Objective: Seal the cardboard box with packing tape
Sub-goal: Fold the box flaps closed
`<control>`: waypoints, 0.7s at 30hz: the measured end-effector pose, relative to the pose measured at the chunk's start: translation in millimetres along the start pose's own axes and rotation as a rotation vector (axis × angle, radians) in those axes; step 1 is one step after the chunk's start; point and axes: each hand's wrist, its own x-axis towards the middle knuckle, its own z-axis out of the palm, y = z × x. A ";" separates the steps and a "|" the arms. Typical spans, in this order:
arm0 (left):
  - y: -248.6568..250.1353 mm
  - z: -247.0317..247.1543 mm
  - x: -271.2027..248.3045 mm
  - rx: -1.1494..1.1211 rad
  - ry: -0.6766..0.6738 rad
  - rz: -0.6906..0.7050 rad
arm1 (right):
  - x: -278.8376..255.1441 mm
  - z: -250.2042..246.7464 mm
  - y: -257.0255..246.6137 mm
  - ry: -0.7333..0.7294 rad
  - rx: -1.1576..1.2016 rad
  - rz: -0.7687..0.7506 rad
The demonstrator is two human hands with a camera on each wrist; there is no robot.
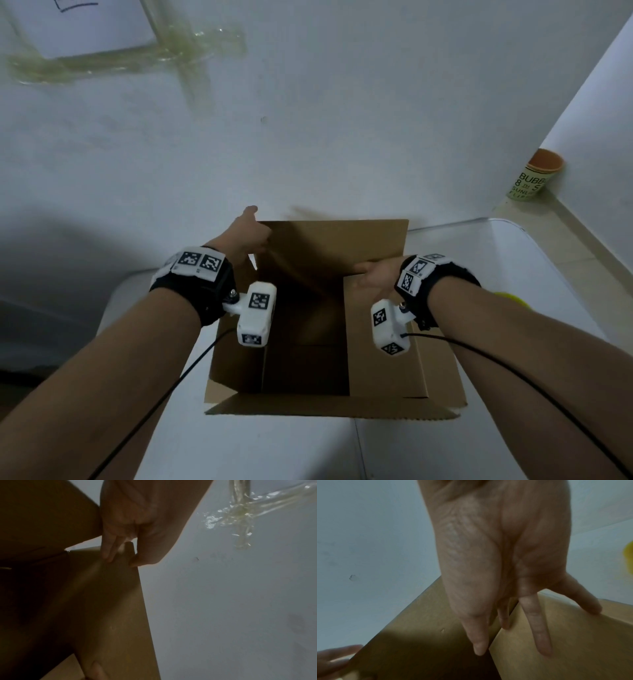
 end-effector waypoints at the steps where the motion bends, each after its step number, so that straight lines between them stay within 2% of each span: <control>1: 0.5 0.4 -4.2 0.053 0.000 0.054 | -0.3 1.2 0.8 -0.028 0.072 0.014; 4: -5.0 -6.7 -19.0 0.381 0.121 0.266 | -1.6 5.9 3.9 -0.059 0.172 0.048; 6: -8.8 -14.4 -32.2 0.597 0.133 0.270 | -18.7 7.6 -4.1 -0.008 0.251 0.033; 8: -17.4 -20.3 -48.3 0.573 -0.041 0.193 | -30.3 9.1 -9.0 0.025 0.320 0.029; 10: -26.7 -24.1 -65.9 0.346 -0.244 0.107 | -37.0 11.3 -11.1 0.050 0.372 0.015; 12: -33.9 -24.5 -78.1 0.161 -0.358 0.045 | -41.4 12.8 -11.3 0.061 0.376 -0.003; 13: -36.6 -23.0 -81.9 0.148 -0.389 0.028 | -43.0 14.1 -10.0 0.074 0.373 -0.014; 15: -41.1 -17.0 -85.9 0.235 -0.472 0.015 | -47.6 15.3 -7.5 0.097 0.366 -0.004; 17: -45.8 -6.4 -89.2 0.369 -0.612 -0.012 | -55.1 13.6 -8.3 0.093 0.351 0.026; 19: -50.9 4.3 -91.4 0.491 -0.764 -0.059 | -62.5 11.6 -10.8 0.094 0.269 0.026; 21: -54.8 7.9 -90.0 0.605 -0.844 -0.100 | -76.0 8.7 -18.0 0.089 0.154 0.010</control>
